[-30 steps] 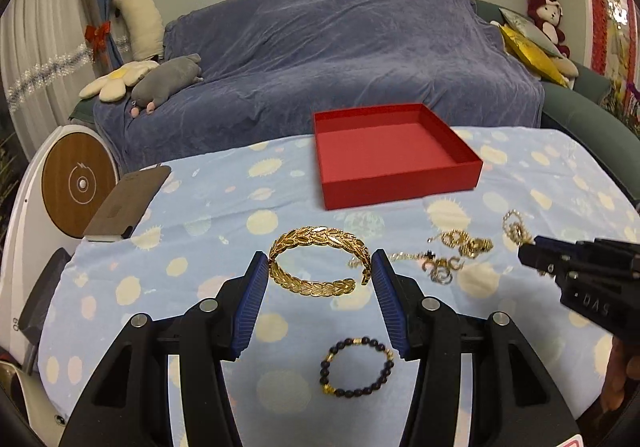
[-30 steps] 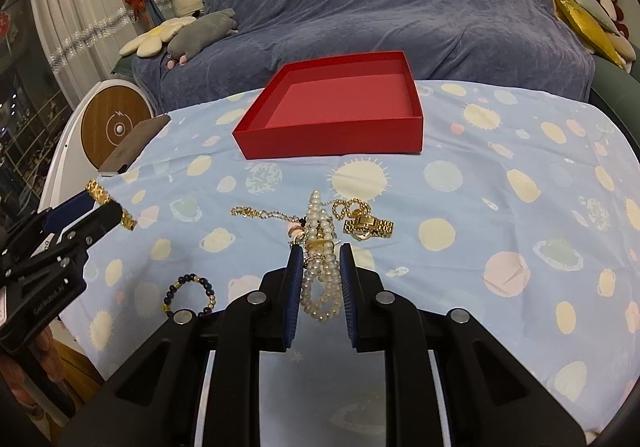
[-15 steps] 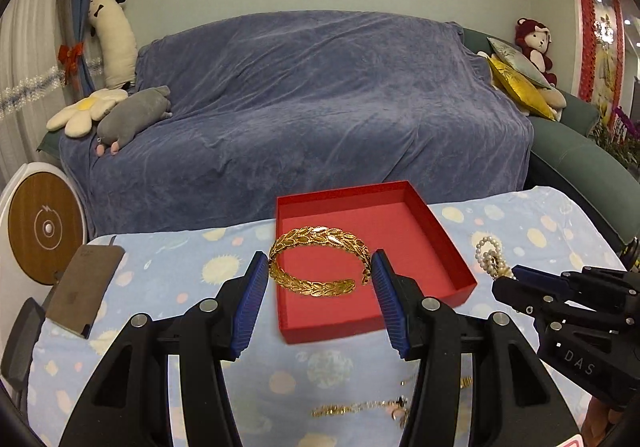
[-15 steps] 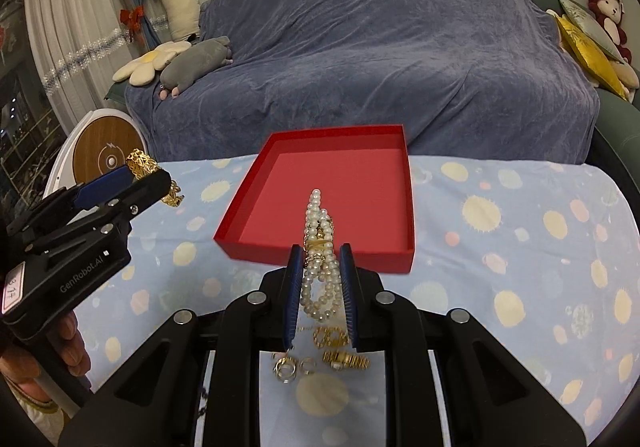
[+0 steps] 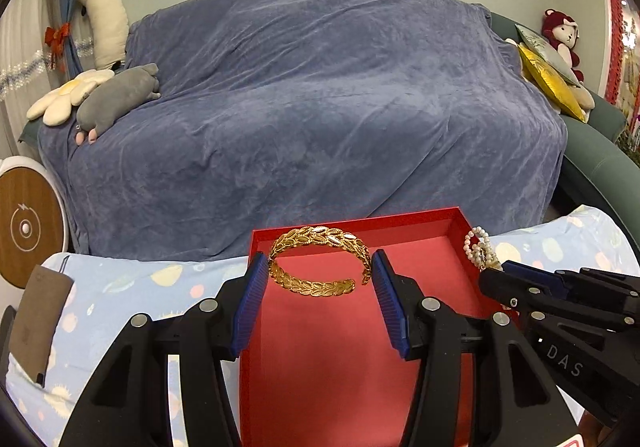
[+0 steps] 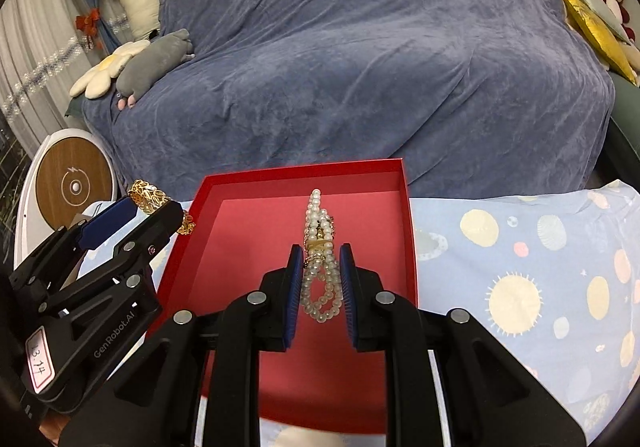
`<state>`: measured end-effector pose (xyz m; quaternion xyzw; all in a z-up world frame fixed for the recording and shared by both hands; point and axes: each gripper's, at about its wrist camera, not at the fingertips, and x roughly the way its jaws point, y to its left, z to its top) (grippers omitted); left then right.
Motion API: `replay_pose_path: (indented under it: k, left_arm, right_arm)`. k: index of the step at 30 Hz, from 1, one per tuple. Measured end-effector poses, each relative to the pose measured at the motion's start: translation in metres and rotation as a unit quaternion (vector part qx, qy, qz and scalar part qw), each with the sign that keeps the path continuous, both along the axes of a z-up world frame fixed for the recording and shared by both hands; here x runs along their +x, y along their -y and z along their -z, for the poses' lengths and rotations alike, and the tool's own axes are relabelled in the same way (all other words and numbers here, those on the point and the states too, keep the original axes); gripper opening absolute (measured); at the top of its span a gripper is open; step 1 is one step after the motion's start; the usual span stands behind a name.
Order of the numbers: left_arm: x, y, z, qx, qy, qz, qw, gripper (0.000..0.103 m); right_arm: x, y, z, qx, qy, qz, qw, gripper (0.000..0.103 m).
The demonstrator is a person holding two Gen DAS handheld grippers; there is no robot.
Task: Organize jewelry
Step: 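Carry the bangle and pearls into the red box and open both tools, then withdraw both tools from the red box back toward the remaining jewelry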
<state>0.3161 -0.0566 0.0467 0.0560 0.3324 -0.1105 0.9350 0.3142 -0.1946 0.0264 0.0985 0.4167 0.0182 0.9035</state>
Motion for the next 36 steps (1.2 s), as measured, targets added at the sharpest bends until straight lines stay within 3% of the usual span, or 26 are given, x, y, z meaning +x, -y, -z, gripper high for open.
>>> replay_pose_path:
  k: [11, 14, 16, 17, 19, 23, 29, 36]
  left_arm:
    - [0.054, 0.015, 0.039, 0.011, -0.038, -0.008, 0.9992, 0.051]
    - [0.061, 0.014, 0.043, 0.008, -0.053, -0.018, 0.9984, 0.056]
    - [0.060, 0.010, 0.039, 0.005, -0.048, -0.026, 0.9985, 0.067]
    - [0.058, 0.007, 0.035, 0.002, -0.043, -0.031, 0.9986, 0.072]
    - [0.051, 0.000, 0.027, -0.008, -0.040, -0.032, 0.9987, 0.073]
    - [0.020, -0.023, 0.001, -0.025, -0.031, -0.031, 0.9987, 0.074]
    - [-0.061, -0.060, -0.031, -0.033, -0.016, -0.021, 0.9991, 0.075]
    - [-0.149, -0.089, -0.024, -0.027, -0.026, -0.021, 0.9991, 0.078]
  right_arm:
    - [0.049, 0.010, 0.041, -0.014, -0.040, 0.007, 0.999, 0.018]
    - [0.051, 0.009, 0.042, -0.022, -0.034, 0.006, 0.999, 0.020]
    - [0.045, 0.011, 0.037, -0.023, -0.024, 0.013, 0.999, 0.043]
    - [0.040, 0.014, 0.033, -0.020, -0.016, 0.015, 1.000, 0.045]
    - [0.026, 0.016, 0.022, -0.022, -0.003, 0.014, 1.000, 0.045]
    - [-0.016, 0.019, -0.006, -0.020, 0.014, -0.002, 1.000, 0.045]
    - [-0.098, 0.012, -0.038, -0.008, 0.022, -0.029, 0.999, 0.045]
    - [-0.184, -0.013, -0.034, -0.009, 0.025, -0.046, 0.999, 0.045]
